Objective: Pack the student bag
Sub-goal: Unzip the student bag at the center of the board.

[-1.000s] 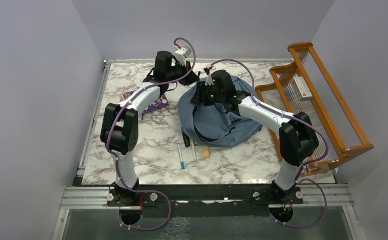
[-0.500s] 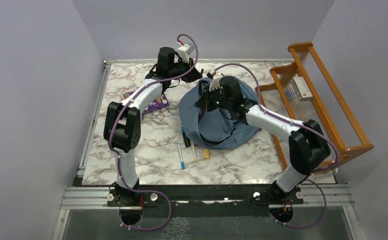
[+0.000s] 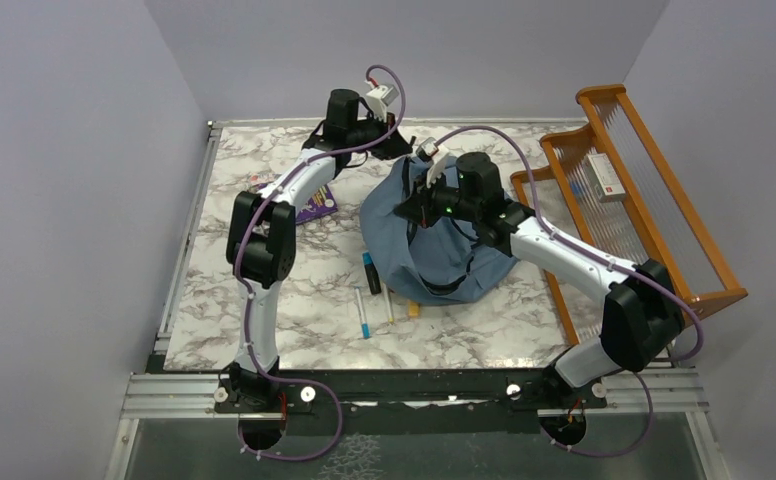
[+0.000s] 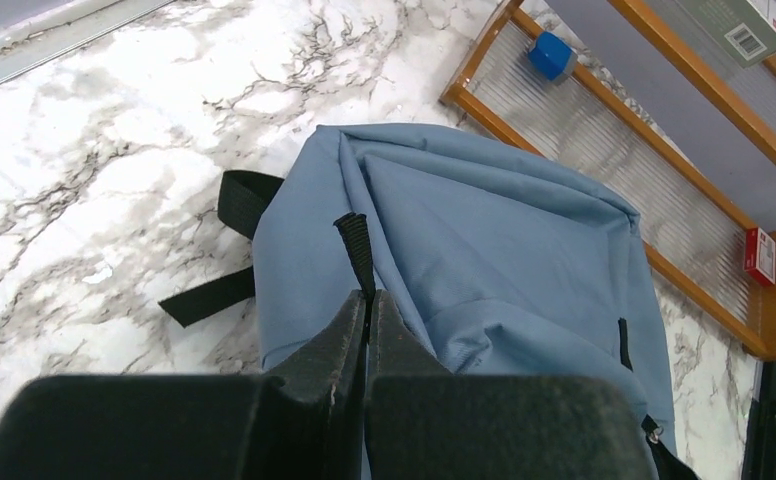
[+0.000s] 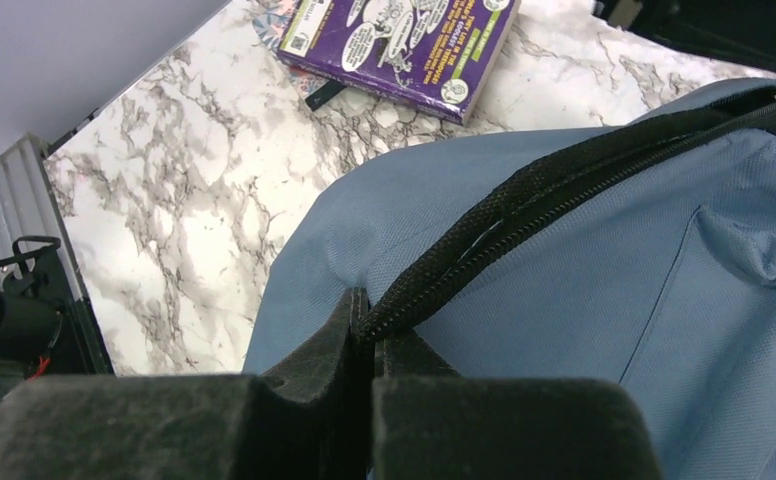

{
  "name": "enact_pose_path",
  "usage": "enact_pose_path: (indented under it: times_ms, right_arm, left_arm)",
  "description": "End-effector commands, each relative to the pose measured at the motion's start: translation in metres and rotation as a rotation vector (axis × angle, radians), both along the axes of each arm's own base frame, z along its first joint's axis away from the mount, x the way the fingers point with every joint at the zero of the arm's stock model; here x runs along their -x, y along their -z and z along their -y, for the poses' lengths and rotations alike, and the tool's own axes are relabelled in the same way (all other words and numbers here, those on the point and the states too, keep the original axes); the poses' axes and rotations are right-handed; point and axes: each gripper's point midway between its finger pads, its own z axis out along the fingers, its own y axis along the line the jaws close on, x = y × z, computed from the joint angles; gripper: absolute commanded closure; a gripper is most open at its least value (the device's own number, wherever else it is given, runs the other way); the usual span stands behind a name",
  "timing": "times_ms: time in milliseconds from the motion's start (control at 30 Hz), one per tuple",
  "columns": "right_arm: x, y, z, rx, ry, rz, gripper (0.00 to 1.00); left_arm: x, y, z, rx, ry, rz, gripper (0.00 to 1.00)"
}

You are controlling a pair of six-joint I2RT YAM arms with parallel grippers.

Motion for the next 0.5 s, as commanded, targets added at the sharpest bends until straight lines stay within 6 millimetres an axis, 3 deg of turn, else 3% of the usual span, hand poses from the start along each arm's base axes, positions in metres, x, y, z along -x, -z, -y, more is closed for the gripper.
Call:
enact_pose_path:
  times_ms: [0,200,267,367,467]
  right_arm:
    - [0.028,-0.052,-0.013,-0.099,-0.158,0.134,0.99]
    - [0.02,-0.051,-0.012,-0.105,-0.113,0.125,0.99]
    - [0.012,-0.051,-0.009,-0.104,-0.057,0.117,0.99]
    - [0.001,-0.051,-0.002,-0.098,0.026,0.11,0.99]
    - [-0.011,-0.049,0.005,-0.084,0.111,0.103,0.99]
  left_arm:
    - [-0.03,0.006,-0.007,-0.01,-0.044,0.072,1.0]
    - [-0.037,0.015,-0.002,0.015,-0.041,0.044,1.0]
    - [-0.035,0.009,-0.002,0.031,-0.038,0.033,0.95]
    - [-0.032,-0.013,-0.007,0.07,-0.043,0.045,0.88]
    - [-0.031,-0.045,-0.02,0.125,-0.076,0.077,0.65]
